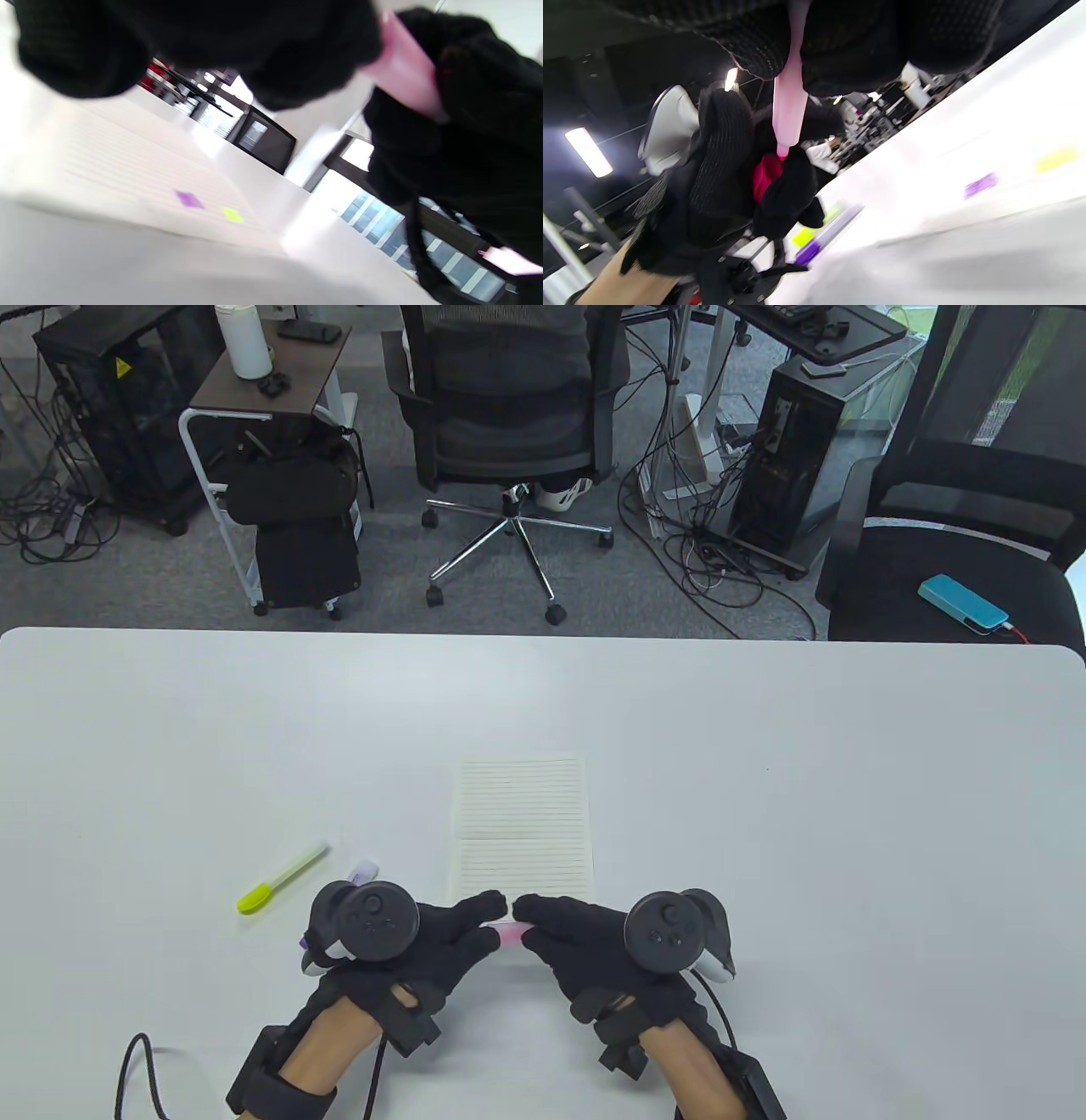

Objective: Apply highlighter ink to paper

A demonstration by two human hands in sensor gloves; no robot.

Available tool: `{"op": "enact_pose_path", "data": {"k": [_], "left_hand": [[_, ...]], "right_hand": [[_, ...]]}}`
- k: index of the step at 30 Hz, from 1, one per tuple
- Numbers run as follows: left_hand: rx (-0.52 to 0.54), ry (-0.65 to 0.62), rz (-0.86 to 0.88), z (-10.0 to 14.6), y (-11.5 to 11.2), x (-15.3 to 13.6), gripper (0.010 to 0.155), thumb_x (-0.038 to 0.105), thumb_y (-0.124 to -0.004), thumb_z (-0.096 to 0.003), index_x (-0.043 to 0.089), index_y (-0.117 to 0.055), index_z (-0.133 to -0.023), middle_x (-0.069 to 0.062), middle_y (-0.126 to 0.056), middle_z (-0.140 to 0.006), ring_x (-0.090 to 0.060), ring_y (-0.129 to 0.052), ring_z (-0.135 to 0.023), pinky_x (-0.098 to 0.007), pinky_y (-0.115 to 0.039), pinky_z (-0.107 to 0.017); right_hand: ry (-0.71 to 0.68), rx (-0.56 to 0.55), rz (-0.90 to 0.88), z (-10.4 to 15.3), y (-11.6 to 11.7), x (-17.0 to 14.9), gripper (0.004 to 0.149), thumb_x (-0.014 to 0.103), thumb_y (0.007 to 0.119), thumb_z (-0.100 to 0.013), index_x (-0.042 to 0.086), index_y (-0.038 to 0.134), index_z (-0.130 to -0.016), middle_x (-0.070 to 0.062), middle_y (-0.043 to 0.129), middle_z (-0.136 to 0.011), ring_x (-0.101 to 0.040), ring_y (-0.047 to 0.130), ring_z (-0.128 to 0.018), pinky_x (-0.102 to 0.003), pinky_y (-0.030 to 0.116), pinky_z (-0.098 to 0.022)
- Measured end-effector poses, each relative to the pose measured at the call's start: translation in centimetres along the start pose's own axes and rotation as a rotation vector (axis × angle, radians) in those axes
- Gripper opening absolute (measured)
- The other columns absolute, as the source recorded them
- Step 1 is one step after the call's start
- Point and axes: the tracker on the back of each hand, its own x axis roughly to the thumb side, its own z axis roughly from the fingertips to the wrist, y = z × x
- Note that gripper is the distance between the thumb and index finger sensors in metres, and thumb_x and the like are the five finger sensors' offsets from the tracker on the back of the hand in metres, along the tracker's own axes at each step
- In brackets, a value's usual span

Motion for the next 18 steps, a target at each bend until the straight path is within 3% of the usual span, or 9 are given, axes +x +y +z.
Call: {"op": "enact_pose_path", "data": {"k": [2,4,9,13,18], "left_hand": [[-0.010,0.091,-0.092,0.2,0.4,-0.5,0.071,0.061,-0.056,-0.0428,0.013,-0.072,-0.093,0.000,-0.102,-0.055,-0.016,-0.103,-0.026,-0.050,-0.088,-0.042],[-0.093,0.141,-0.211,0.3,0.5,-1.0,0.071,0.061,-0.054,-0.0439,0.016,-0.065,-0.098,0.000,-0.097,-0.068,-0.018,-0.102,-0.041,-0.052,-0.084,-0.049],[-0.272,0.246,-0.253,0.0,-1.3,-1.3,0.064,0.046,-0.068,-0.0448,0.020,-0.060,-0.102,-0.004,-0.084,-0.084,-0.026,-0.094,-0.063,-0.058,-0.075,-0.057],[-0.355,0.263,-0.382,-0.4,-2.5,-1.2,0.059,0.034,-0.075,-0.0431,0.026,-0.064,-0.101,-0.002,-0.081,-0.090,-0.029,-0.090,-0.072,-0.057,-0.073,-0.059],[-0.394,0.277,-0.446,-0.5,-3.0,-1.0,0.063,0.030,-0.082,-0.0405,0.025,-0.064,-0.101,-0.003,-0.078,-0.094,-0.029,-0.088,-0.075,-0.056,-0.073,-0.060]], "right_hand": [[0.046,-0.017,0.021,0.2,-0.7,-0.6,0.041,0.030,0.076,-0.063,0.020,0.072,-0.102,-0.017,0.088,-0.078,-0.023,0.092,-0.044,-0.049,0.080,-0.044],[0.077,-0.039,0.040,0.4,-1.2,-1.2,0.041,0.030,0.076,-0.063,0.019,0.072,-0.102,-0.017,0.088,-0.079,-0.023,0.092,-0.045,-0.049,0.080,-0.044],[0.129,-0.026,0.006,0.4,-1.1,-2.1,0.041,0.030,0.075,-0.063,0.019,0.071,-0.103,-0.017,0.087,-0.080,-0.024,0.092,-0.046,-0.049,0.079,-0.044],[0.152,0.004,0.050,0.3,-0.6,-2.3,0.042,0.030,0.075,-0.063,0.019,0.070,-0.103,-0.017,0.087,-0.080,-0.024,0.093,-0.046,-0.049,0.079,-0.045],[0.162,0.032,0.060,0.1,-0.1,-2.5,0.042,0.030,0.074,-0.064,0.019,0.070,-0.104,-0.017,0.086,-0.081,-0.024,0.092,-0.047,-0.049,0.079,-0.045]]}}
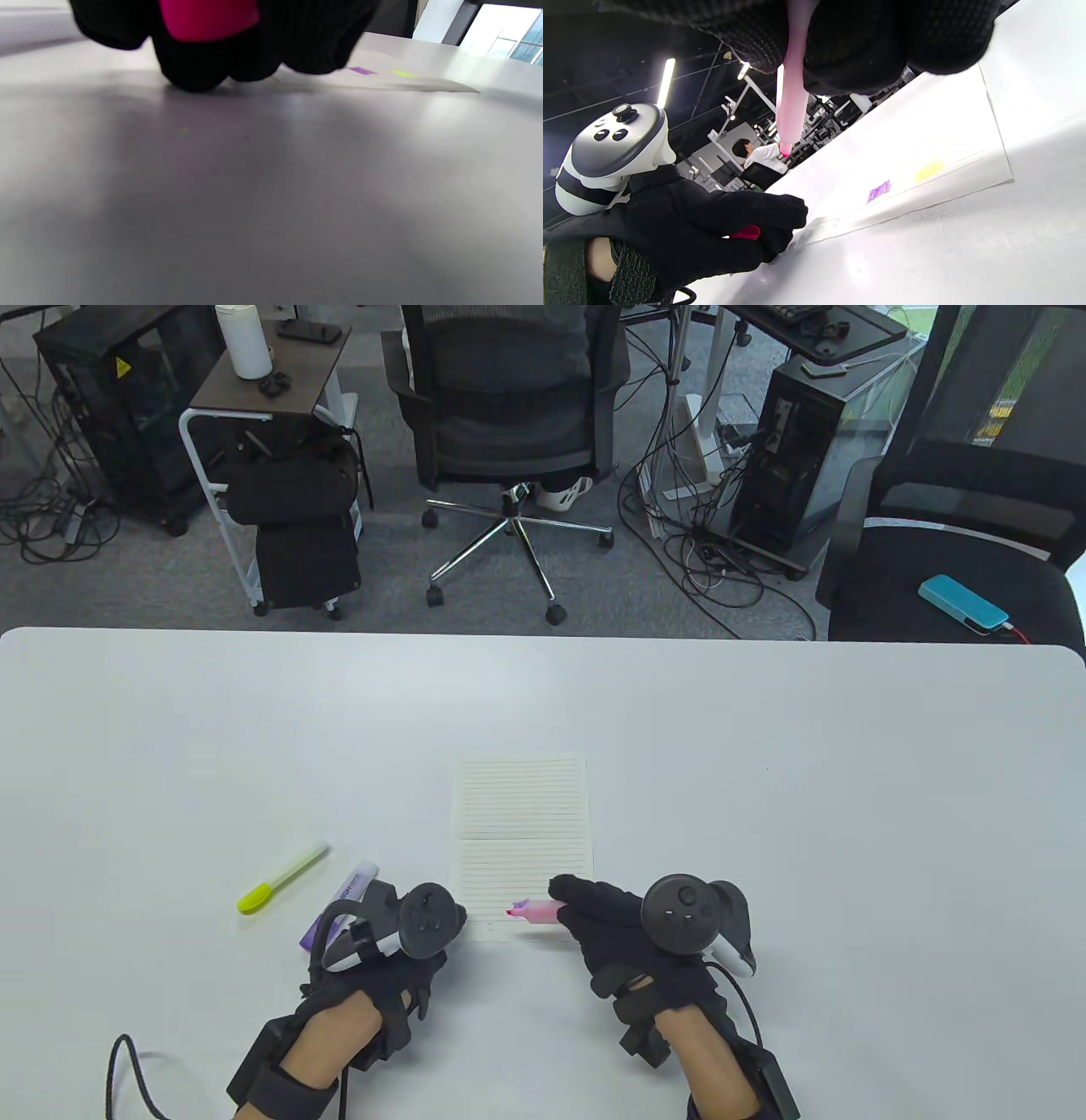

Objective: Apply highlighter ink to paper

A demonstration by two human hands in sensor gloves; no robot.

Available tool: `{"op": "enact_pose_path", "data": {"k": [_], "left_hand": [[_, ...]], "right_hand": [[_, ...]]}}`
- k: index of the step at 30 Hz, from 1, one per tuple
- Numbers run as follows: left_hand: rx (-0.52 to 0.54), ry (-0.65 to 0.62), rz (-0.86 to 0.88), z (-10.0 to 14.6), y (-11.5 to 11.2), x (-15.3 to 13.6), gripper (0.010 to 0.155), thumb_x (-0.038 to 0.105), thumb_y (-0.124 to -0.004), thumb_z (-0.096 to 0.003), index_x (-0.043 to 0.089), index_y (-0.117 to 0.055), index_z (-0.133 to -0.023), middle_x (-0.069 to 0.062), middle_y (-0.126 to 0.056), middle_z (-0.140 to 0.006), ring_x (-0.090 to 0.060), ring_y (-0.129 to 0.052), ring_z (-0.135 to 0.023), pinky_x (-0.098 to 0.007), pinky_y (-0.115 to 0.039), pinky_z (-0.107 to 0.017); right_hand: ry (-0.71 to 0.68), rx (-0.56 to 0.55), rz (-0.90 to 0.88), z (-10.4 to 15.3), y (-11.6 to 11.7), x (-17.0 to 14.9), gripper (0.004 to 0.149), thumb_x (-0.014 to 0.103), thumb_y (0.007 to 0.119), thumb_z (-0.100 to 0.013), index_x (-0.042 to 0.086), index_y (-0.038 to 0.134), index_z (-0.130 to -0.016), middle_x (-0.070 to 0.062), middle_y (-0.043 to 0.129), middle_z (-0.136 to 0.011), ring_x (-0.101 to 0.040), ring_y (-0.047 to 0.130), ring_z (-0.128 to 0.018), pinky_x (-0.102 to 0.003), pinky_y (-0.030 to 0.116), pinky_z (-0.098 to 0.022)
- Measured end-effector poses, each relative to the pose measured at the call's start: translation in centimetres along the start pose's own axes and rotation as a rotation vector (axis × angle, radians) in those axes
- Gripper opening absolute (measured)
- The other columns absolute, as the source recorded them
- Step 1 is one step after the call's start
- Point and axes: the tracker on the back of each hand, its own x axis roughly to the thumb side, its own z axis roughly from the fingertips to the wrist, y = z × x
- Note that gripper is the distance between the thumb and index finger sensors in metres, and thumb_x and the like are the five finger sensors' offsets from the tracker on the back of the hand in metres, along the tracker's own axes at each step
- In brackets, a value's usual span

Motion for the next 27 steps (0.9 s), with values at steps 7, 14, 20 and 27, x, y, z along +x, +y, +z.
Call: {"op": "enact_pose_path", "data": {"k": [7,14,20,27], "left_hand": [[-0.009,0.007,-0.039,0.0,-0.1,0.3,0.069,0.035,-0.086,-0.0388,0.024,-0.061,-0.102,-0.004,-0.075,-0.096,-0.030,-0.085,-0.077,-0.057,-0.070,-0.062],[-0.039,0.002,-0.028,0.1,0.0,0.3,0.072,0.043,-0.086,-0.0383,0.023,-0.060,-0.103,-0.006,-0.072,-0.098,-0.031,-0.082,-0.080,-0.058,-0.067,-0.063],[0.048,0.049,-0.005,0.4,0.6,-0.1,0.075,0.055,-0.078,-0.0385,0.021,-0.060,-0.102,-0.008,-0.071,-0.097,-0.032,-0.081,-0.079,-0.059,-0.066,-0.063],[0.049,-0.003,0.034,0.0,0.4,0.0,0.068,0.055,-0.071,-0.0413,0.028,-0.062,-0.103,-0.006,-0.049,-0.112,-0.040,-0.057,-0.095,-0.063,-0.047,-0.071]], "right_hand": [[0.010,0.014,0.016,-0.1,0.3,-0.1,0.042,0.030,0.074,-0.064,0.018,0.069,-0.104,-0.018,0.086,-0.081,-0.025,0.093,-0.048,-0.049,0.079,-0.046],[0.022,-0.008,0.053,-0.2,0.8,0.2,0.042,0.031,0.073,-0.064,0.018,0.068,-0.104,-0.017,0.086,-0.081,-0.024,0.092,-0.048,-0.049,0.079,-0.045],[0.034,-0.106,0.120,-0.5,1.3,1.3,0.044,0.036,0.073,-0.065,0.019,0.066,-0.105,-0.015,0.088,-0.074,-0.019,0.092,-0.042,-0.046,0.080,-0.042],[0.051,-0.082,0.203,-2.1,2.6,2.4,0.042,0.035,0.074,-0.065,0.017,0.068,-0.103,-0.014,0.089,-0.073,-0.018,0.092,-0.041,-0.045,0.081,-0.041]]}}
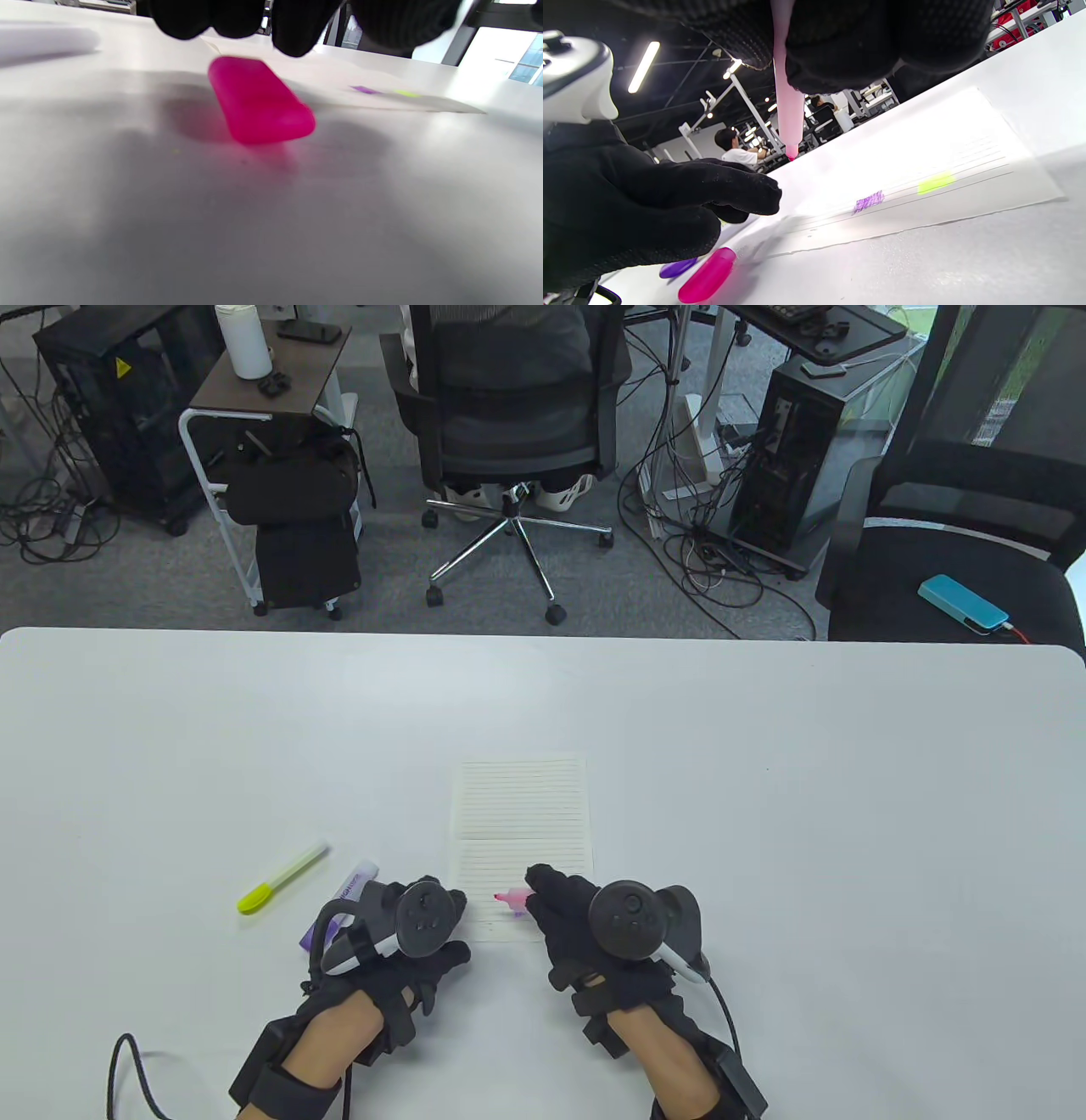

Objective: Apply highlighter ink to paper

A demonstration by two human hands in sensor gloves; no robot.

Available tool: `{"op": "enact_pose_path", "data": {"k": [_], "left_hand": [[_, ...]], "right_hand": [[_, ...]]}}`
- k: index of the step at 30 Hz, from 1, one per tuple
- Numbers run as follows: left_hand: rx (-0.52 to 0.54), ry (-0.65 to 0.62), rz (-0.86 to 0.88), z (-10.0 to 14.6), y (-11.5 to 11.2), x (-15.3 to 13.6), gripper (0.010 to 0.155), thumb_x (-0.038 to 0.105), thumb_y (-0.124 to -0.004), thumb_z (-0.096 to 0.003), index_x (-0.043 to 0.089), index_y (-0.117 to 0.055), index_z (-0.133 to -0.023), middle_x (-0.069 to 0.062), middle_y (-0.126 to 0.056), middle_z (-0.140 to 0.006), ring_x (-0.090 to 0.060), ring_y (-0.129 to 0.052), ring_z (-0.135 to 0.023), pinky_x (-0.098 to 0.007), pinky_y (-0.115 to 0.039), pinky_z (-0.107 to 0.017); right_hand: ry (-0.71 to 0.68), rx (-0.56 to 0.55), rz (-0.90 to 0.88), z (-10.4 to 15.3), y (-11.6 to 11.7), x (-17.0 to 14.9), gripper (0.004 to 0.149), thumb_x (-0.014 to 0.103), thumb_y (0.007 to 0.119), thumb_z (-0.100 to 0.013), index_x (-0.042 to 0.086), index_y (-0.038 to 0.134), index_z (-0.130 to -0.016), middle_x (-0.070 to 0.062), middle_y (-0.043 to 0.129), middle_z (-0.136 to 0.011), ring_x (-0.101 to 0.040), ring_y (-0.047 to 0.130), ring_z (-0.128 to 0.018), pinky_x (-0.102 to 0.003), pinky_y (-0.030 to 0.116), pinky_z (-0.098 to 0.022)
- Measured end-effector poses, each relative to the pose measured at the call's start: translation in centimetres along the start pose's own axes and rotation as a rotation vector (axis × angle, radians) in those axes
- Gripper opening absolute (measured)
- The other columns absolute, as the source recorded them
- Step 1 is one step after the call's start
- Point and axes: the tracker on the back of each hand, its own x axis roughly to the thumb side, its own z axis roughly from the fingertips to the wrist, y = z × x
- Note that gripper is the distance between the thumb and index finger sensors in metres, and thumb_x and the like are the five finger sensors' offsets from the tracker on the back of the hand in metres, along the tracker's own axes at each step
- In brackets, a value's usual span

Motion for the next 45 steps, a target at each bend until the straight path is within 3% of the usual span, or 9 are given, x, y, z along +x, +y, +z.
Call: {"op": "enact_pose_path", "data": {"k": [5,9,24,39,45], "left_hand": [[-0.040,-0.037,0.010,-0.5,-0.5,0.3,0.066,0.055,-0.070,-0.0414,0.029,-0.068,-0.101,0.001,-0.053,-0.113,-0.041,-0.050,-0.100,-0.064,-0.042,-0.073],[-0.098,-0.033,0.015,-0.8,-1.0,0.4,0.067,0.056,-0.071,-0.0415,0.029,-0.064,-0.102,0.002,-0.054,-0.113,-0.042,-0.049,-0.102,-0.064,-0.040,-0.073],[-0.139,-0.017,0.035,-0.9,-1.0,0.6,0.068,0.055,-0.072,-0.0417,0.028,-0.061,-0.103,0.000,-0.051,-0.113,-0.042,-0.047,-0.102,-0.065,-0.037,-0.073],[-0.154,-0.009,0.043,-1.0,-1.0,0.5,0.069,0.055,-0.072,-0.0415,0.028,-0.060,-0.103,0.001,-0.049,-0.114,-0.042,-0.046,-0.103,-0.065,-0.037,-0.073],[-0.163,-0.007,0.042,-1.0,-1.0,0.5,0.069,0.055,-0.072,-0.0415,0.029,-0.059,-0.104,0.001,-0.048,-0.114,-0.042,-0.045,-0.103,-0.065,-0.037,-0.073]], "right_hand": [[0.010,0.016,0.043,-0.8,0.8,0.4,0.041,0.035,0.075,-0.065,0.017,0.070,-0.102,-0.014,0.090,-0.071,-0.018,0.092,-0.040,-0.045,0.081,-0.040],[0.041,0.076,0.059,-1.2,1.4,0.3,0.042,0.035,0.074,-0.066,0.016,0.068,-0.103,-0.014,0.088,-0.073,-0.018,0.092,-0.042,-0.045,0.081,-0.042],[0.015,0.105,0.170,-1.7,3.5,0.6,0.041,0.034,0.073,-0.066,0.018,0.067,-0.104,-0.014,0.087,-0.076,-0.018,0.091,-0.044,-0.045,0.080,-0.043],[0.022,0.157,0.150,-1.8,3.0,0.9,0.039,0.032,0.077,-0.064,0.016,0.074,-0.099,-0.015,0.092,-0.069,-0.018,0.092,-0.037,-0.045,0.082,-0.038],[0.015,0.109,0.129,-1.7,3.1,0.5,0.040,0.033,0.074,-0.065,0.016,0.071,-0.101,-0.015,0.090,-0.072,-0.019,0.092,-0.040,-0.045,0.081,-0.041]]}}
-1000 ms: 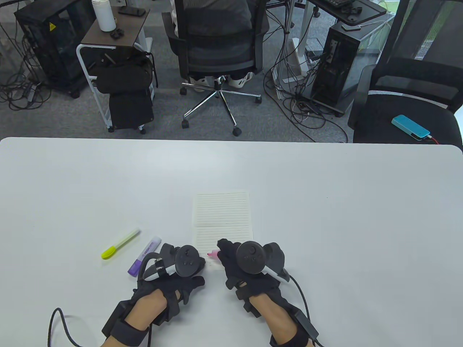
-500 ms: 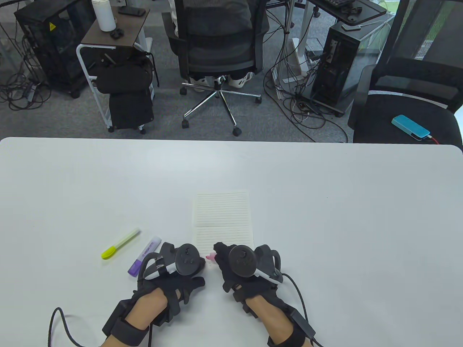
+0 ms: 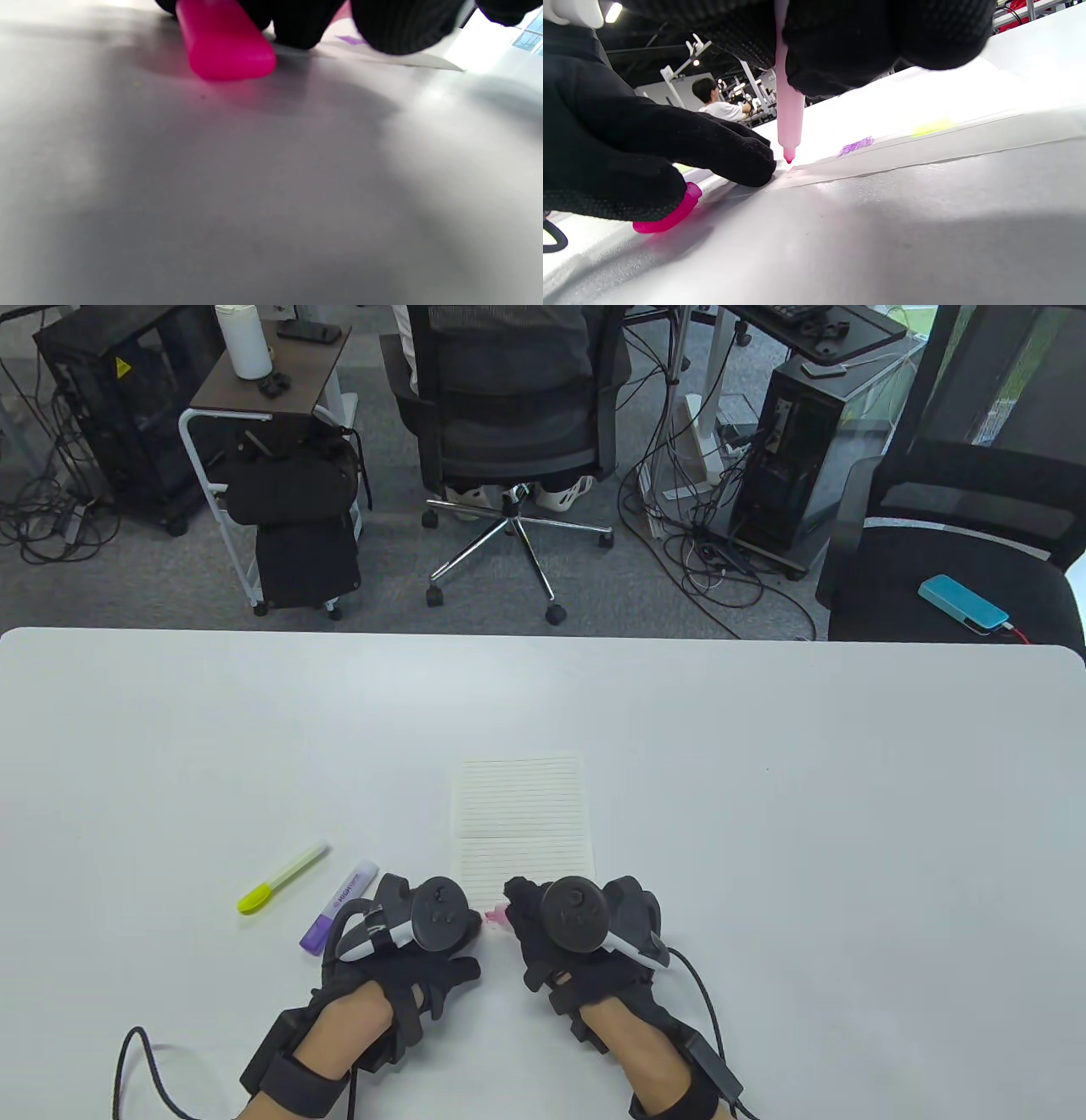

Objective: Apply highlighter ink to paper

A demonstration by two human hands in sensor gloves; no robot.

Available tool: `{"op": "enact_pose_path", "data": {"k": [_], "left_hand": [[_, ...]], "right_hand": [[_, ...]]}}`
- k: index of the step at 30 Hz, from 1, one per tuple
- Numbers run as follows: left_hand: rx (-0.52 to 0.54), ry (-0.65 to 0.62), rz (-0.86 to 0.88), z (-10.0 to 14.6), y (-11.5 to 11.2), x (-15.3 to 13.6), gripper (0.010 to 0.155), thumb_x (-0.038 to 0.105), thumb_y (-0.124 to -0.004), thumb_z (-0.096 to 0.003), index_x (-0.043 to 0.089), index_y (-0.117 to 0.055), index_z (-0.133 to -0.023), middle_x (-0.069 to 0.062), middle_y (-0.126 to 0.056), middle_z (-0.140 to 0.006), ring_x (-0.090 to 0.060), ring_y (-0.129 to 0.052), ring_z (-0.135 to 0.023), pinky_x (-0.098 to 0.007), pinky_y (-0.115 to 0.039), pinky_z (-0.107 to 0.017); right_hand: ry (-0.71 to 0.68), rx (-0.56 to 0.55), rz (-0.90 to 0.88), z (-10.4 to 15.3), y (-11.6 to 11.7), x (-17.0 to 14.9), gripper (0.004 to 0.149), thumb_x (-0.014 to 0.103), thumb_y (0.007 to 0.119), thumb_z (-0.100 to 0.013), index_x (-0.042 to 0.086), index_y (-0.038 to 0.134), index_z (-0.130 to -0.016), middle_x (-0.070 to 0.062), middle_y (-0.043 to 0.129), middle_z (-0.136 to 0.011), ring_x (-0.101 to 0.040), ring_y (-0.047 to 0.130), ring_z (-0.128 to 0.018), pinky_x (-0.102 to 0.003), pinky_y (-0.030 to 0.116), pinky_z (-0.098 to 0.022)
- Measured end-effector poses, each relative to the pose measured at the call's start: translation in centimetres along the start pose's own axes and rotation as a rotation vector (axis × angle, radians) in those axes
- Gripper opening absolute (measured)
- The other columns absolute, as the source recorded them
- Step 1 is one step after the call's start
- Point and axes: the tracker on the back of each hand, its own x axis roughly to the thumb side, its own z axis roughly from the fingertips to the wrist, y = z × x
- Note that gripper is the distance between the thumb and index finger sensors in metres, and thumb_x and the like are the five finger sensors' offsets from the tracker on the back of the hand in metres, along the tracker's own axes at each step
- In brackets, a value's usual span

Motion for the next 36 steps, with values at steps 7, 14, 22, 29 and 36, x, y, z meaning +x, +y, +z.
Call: {"op": "enact_pose_path", "data": {"k": [7,14,22,29,36], "left_hand": [[-0.005,0.001,-0.003,0.0,0.0,0.0,0.069,0.055,-0.072,-0.0415,0.029,-0.058,-0.104,0.001,-0.047,-0.114,-0.041,-0.045,-0.103,-0.065,-0.037,-0.073],[-0.007,0.003,-0.001,0.0,0.0,0.0,0.069,0.055,-0.072,-0.0416,0.029,-0.058,-0.104,0.001,-0.047,-0.114,-0.041,-0.045,-0.103,-0.065,-0.037,-0.073],[-0.011,0.006,0.003,0.0,-0.1,0.0,0.069,0.055,-0.072,-0.0415,0.029,-0.058,-0.104,0.001,-0.046,-0.114,-0.041,-0.044,-0.103,-0.065,-0.037,-0.073],[-0.014,0.007,0.003,0.0,-0.1,0.0,0.070,0.055,-0.072,-0.0415,0.029,-0.057,-0.104,0.001,-0.046,-0.114,-0.041,-0.044,-0.104,-0.065,-0.037,-0.073],[-0.021,0.010,0.002,0.1,-0.1,0.0,0.070,0.055,-0.072,-0.0415,0.030,-0.056,-0.104,0.001,-0.044,-0.114,-0.040,-0.043,-0.104,-0.065,-0.037,-0.073]], "right_hand": [[0.008,0.002,0.050,-0.1,0.5,0.2,0.041,0.033,0.074,-0.065,0.018,0.070,-0.103,-0.015,0.088,-0.076,-0.020,0.093,-0.044,-0.046,0.081,-0.043],[0.053,-0.009,0.078,0.0,-0.1,-0.3,0.040,0.032,0.075,-0.064,0.017,0.071,-0.101,-0.015,0.090,-0.075,-0.020,0.093,-0.042,-0.046,0.081,-0.042],[0.063,-0.014,0.072,0.1,-0.1,-0.3,0.040,0.032,0.075,-0.064,0.017,0.072,-0.101,-0.015,0.090,-0.074,-0.020,0.093,-0.041,-0.046,0.081,-0.041],[0.064,-0.013,0.058,0.1,-0.2,-0.4,0.040,0.032,0.075,-0.064,0.016,0.072,-0.101,-0.016,0.090,-0.073,-0.020,0.093,-0.040,-0.046,0.081,-0.041],[0.078,0.016,0.026,0.2,-0.8,-0.3,0.038,0.032,0.077,-0.063,0.014,0.077,-0.097,-0.016,0.093,-0.068,-0.020,0.093,-0.035,-0.046,0.082,-0.037]]}}
